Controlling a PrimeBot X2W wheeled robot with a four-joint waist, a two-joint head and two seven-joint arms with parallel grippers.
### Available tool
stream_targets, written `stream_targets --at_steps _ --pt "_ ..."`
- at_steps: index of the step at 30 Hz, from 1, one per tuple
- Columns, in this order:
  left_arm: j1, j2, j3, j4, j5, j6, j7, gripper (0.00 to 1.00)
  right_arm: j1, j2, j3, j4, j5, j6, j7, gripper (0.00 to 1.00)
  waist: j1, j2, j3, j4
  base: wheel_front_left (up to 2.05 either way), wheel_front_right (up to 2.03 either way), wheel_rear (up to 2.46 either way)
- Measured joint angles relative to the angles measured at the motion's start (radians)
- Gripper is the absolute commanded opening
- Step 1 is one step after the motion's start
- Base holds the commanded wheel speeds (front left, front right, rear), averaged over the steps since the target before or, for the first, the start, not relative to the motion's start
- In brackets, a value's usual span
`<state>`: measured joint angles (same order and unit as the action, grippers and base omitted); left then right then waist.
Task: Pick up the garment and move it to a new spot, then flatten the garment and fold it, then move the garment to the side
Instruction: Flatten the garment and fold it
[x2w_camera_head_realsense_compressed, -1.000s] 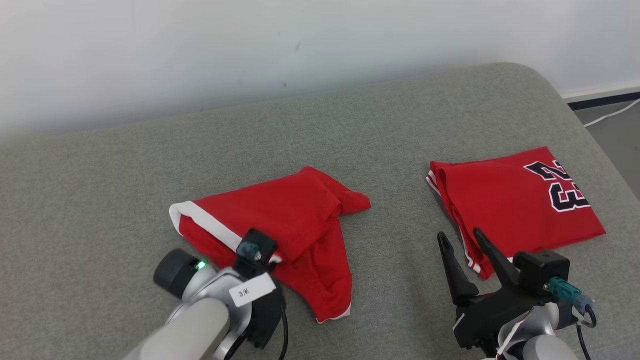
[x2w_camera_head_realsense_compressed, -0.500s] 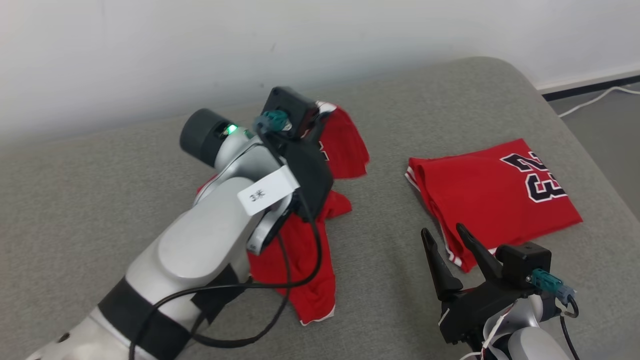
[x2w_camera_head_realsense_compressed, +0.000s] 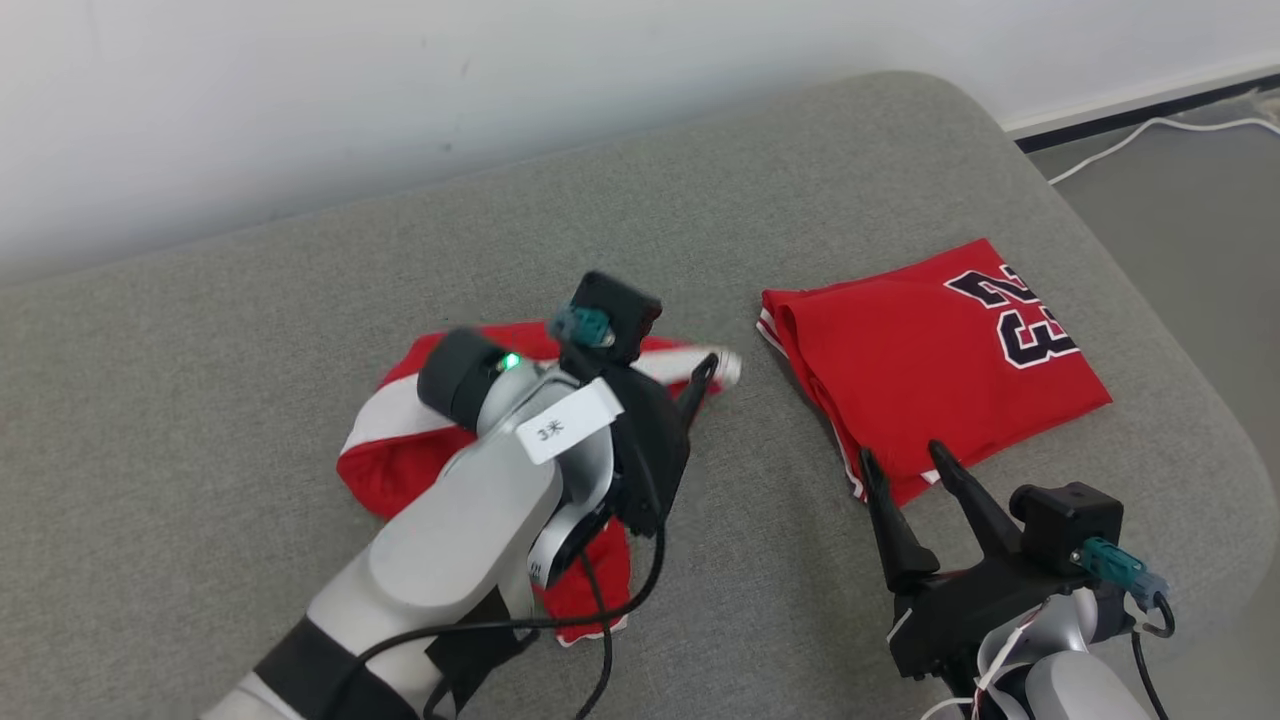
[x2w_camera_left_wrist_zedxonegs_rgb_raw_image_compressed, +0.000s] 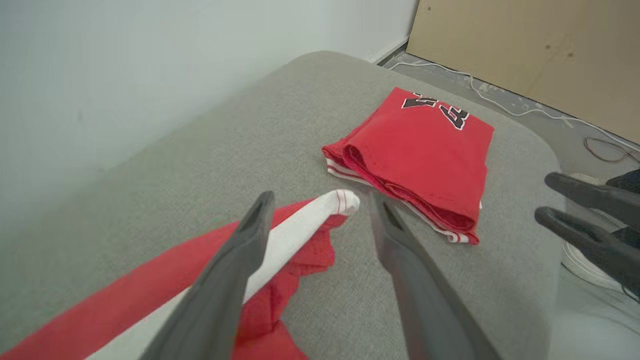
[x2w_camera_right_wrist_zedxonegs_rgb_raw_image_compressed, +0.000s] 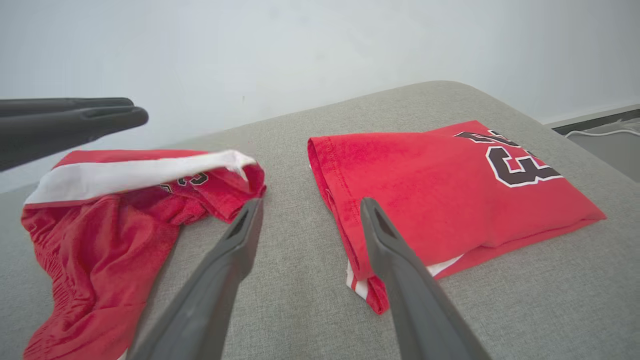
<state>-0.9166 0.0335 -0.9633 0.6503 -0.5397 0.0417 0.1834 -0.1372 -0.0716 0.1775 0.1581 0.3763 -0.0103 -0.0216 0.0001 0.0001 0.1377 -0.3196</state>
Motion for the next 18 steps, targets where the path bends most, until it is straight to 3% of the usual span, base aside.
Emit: stream_targets --at_steps 5,11,15,18 --pt "0.053 0.002 0.011 0.014 -0.08 -0.026 -0.01 1.0 0.0 -0.004 -0.012 0.003 0.002 0.0 -0.01 1.0 0.0 0.0 0.009 0.018 0.0 0.0 0.0" --pt "0.057 0.002 0.049 -0.024 -0.146 -0.024 -0.081 1.0 -0.001 -0.016 -0.019 0.01 0.002 0.0 -0.018 1.0 0.0 0.0 -0.001 0.066 0.0 0.0 0.0" --pt "0.081 0.011 0.089 -0.028 -0.151 -0.005 -0.137 1.0 0.0 -0.03 -0.033 0.012 0.002 -0.001 -0.024 1.0 0.0 -0.0001 -0.017 0.099 0.0 0.0 0.0" --pt "0.099 0.067 0.107 -0.051 -0.13 0.021 -0.183 1.0 0.003 -0.04 -0.038 0.014 0.002 -0.004 -0.029 1.0 0.0 0.0 -0.034 0.124 0.0 0.0 0.0"
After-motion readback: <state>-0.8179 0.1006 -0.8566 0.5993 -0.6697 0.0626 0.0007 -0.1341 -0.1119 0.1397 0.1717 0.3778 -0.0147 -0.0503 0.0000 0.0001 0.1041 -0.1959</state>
